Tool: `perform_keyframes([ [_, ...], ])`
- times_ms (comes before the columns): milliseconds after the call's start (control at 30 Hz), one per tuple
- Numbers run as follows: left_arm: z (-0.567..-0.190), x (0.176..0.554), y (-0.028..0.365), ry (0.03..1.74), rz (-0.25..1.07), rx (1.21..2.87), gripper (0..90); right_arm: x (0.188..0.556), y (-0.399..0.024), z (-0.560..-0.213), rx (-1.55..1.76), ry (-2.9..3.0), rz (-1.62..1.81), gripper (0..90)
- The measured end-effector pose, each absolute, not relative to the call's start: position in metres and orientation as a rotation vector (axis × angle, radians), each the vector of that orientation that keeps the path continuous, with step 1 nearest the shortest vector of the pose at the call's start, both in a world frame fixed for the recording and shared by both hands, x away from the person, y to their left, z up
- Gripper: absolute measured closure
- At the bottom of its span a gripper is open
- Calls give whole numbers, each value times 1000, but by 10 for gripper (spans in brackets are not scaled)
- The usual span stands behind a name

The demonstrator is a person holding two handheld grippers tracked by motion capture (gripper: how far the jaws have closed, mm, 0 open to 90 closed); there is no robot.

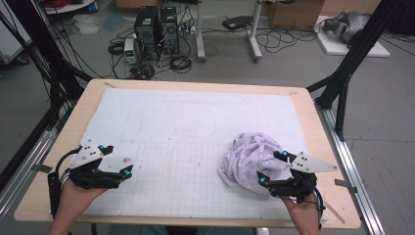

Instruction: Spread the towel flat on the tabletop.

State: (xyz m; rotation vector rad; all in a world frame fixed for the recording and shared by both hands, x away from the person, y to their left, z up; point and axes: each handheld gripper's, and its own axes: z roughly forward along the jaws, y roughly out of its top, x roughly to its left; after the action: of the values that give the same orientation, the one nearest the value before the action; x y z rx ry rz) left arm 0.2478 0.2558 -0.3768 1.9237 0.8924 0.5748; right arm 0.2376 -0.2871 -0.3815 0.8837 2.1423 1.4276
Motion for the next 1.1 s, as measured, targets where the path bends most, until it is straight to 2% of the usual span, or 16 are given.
perform_keyframes([
  [800,-373,251,255,882,571,1932,85,239,-292,-381,896,2155,1432,112],
  [1100,-378,254,253,880,560,1936,85,261,-286,-391,915,2213,1405,112],
])
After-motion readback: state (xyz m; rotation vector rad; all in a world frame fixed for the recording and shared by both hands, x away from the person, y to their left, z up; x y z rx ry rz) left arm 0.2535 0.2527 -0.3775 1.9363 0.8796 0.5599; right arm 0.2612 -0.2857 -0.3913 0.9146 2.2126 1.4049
